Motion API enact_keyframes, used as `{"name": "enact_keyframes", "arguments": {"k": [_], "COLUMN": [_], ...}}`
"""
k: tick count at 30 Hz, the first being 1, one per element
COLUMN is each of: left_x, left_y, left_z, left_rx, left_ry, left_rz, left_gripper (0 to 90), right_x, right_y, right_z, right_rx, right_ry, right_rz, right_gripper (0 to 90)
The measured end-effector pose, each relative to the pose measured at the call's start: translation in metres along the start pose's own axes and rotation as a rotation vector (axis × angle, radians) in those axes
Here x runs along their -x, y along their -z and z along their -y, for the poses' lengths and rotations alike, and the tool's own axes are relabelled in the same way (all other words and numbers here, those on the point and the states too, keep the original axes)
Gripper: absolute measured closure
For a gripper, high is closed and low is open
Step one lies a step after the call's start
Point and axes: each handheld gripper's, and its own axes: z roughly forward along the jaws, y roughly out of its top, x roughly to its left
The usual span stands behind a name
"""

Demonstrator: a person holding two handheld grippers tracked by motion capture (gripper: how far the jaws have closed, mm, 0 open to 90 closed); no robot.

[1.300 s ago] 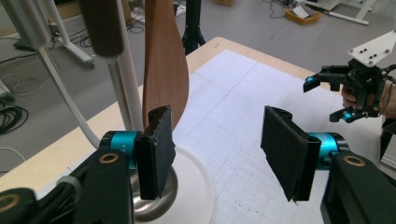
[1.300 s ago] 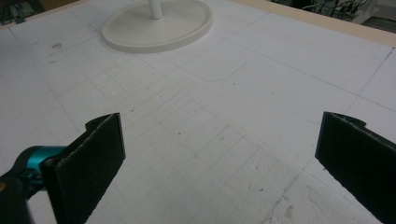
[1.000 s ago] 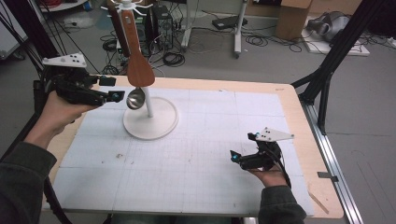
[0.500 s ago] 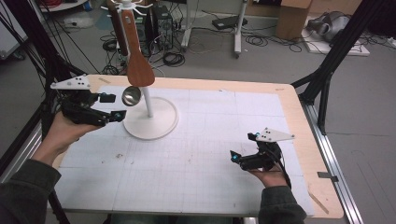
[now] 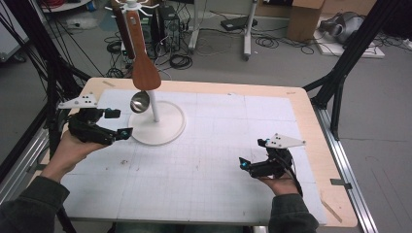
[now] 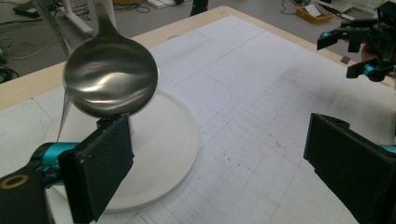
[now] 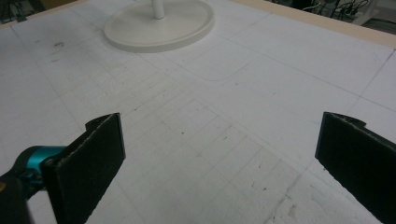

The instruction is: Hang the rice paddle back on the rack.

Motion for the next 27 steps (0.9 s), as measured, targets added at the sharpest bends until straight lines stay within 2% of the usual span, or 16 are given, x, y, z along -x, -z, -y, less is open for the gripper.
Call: {"name": "enact_keyframes", "arguments": {"k": [8, 11, 27], "left_x": [0.006, 0.006, 0.01], "left_y": [-0.003, -0.004, -0.006], "left_z": [0.011, 0.015, 0.041], "left_rx": [-0.009, -0.014, -0.026], "left_ry": [-0.005, -0.001, 0.016], "left_rz": [-0.006, -0.013, -0.026], "left_gripper": [5.9, 2.7, 1.7], "right_x": [0.001, 0.001, 0.0], "right_y": [0.0, 0.0, 0.001], "right_z": [0.001, 0.001, 0.003], "right_rx": [0.006, 0.007, -0.001], "right_ry": [0.007, 0.008, -0.001], "right_rz": [-0.003, 0.0, -0.003], "right_gripper": [0.4, 0.4, 0.4]}}
